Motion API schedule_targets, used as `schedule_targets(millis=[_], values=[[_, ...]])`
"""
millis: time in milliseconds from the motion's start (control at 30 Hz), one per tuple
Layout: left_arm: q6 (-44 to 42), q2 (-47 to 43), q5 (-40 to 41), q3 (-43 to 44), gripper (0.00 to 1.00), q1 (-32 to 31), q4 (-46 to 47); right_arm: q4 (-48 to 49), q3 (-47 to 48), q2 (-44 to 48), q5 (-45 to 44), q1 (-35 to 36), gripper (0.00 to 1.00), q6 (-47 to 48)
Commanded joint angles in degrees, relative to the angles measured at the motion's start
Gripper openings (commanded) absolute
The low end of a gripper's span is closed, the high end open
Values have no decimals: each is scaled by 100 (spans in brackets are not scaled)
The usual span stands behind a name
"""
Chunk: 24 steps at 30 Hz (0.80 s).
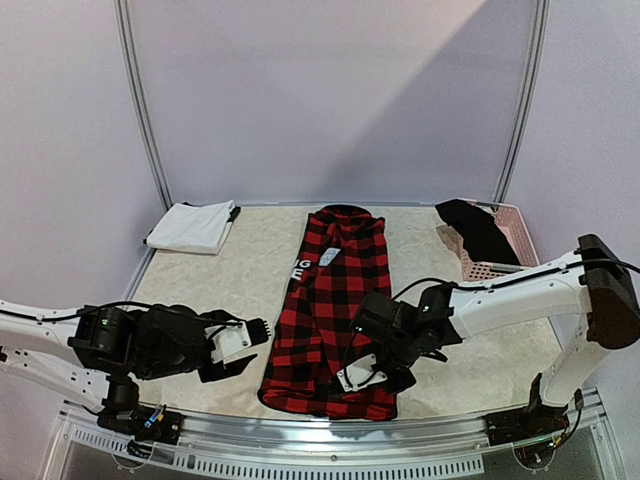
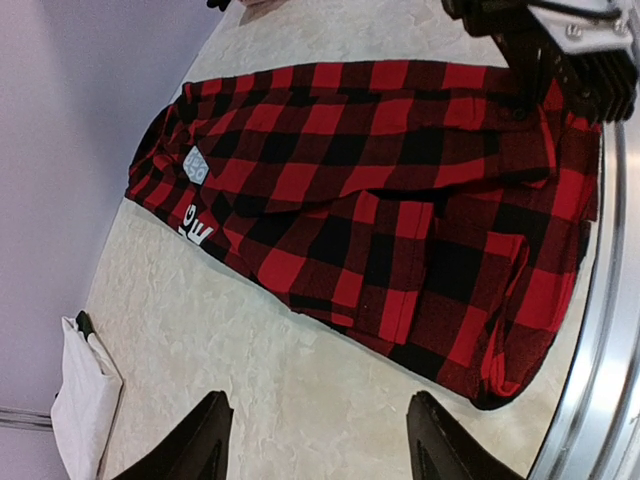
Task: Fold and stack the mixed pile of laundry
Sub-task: Adjust the rectangle-folded shirt at the center of the board.
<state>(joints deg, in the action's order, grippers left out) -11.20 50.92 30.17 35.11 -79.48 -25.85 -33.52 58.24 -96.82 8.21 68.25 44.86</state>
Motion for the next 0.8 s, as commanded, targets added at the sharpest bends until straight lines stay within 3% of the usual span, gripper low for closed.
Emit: schedule_targets(millis=[0, 300, 567, 767], values=[[-24, 72, -115, 11, 62, 91, 27, -718, 102, 609, 270, 26, 3, -96], [-198, 637, -499, 125, 62, 100, -36, -790, -109, 619, 365, 26, 5, -313], [-367, 932, -1123, 243, 63, 232, -46, -246, -402, 449, 223, 27, 41, -581], [-562, 1633, -1692, 620, 62, 646, -42, -318, -476, 1149, 197, -270, 52, -664]])
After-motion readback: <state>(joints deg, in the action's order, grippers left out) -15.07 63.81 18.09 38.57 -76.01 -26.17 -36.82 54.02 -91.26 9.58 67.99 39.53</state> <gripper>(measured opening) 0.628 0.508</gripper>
